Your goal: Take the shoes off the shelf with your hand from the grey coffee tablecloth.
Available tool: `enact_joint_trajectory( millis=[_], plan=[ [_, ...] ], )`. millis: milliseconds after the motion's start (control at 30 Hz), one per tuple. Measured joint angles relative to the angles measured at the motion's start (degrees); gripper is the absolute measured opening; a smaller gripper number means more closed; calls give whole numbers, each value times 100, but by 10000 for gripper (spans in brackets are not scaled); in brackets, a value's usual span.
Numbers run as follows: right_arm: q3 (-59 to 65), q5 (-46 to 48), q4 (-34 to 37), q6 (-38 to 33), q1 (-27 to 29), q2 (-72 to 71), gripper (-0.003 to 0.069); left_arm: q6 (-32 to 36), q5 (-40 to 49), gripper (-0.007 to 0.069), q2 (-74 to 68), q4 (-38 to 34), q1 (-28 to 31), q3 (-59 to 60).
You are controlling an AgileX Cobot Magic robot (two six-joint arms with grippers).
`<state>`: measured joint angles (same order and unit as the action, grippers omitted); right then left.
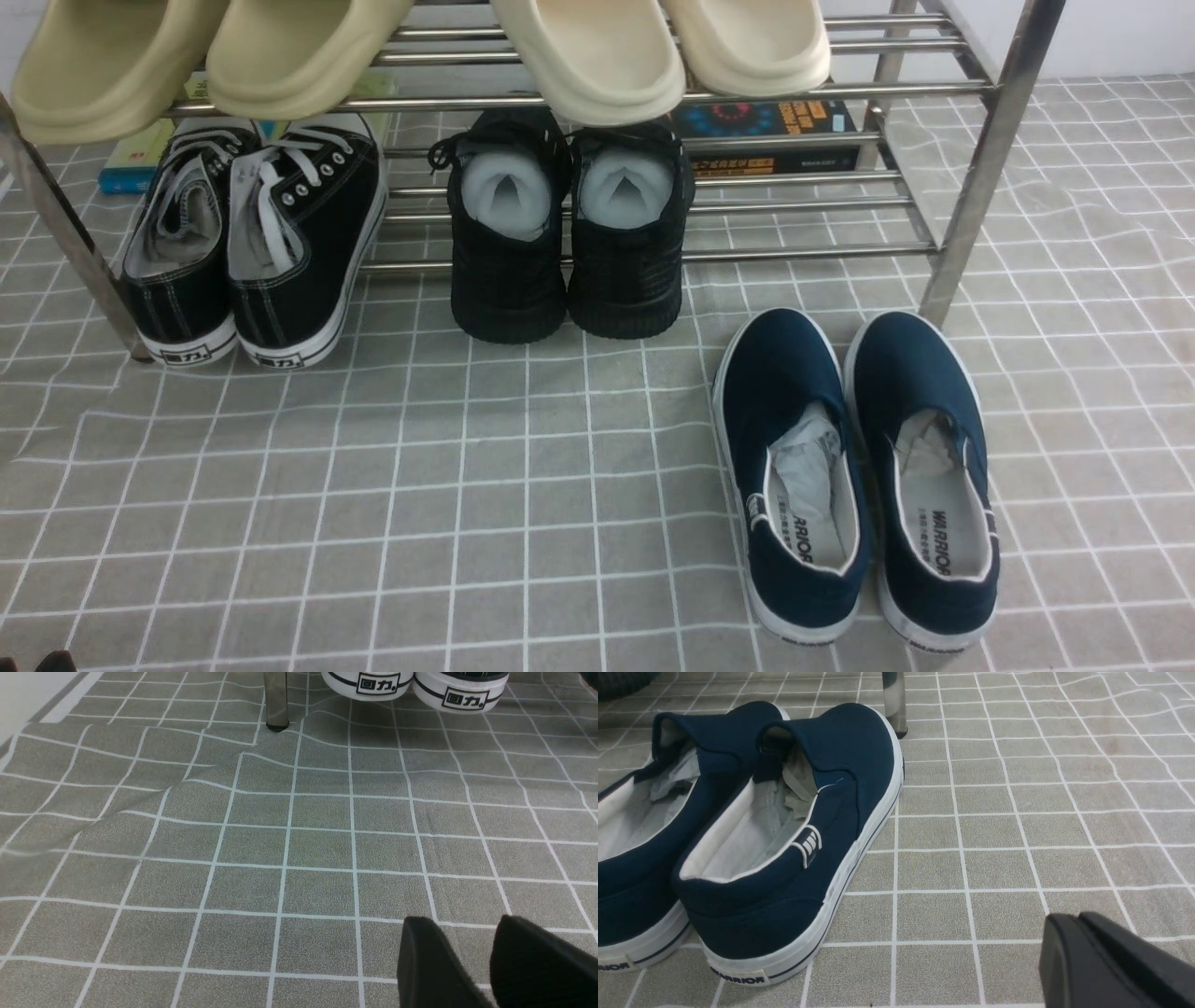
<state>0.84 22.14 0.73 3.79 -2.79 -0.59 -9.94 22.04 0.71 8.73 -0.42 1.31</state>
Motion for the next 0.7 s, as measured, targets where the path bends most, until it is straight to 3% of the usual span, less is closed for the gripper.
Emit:
enact_joint_trajectory(
  millis=[700],
  plan=[
    [0,0,0,44,0,0,46,0,0,240,0,0,0,0]
  ],
)
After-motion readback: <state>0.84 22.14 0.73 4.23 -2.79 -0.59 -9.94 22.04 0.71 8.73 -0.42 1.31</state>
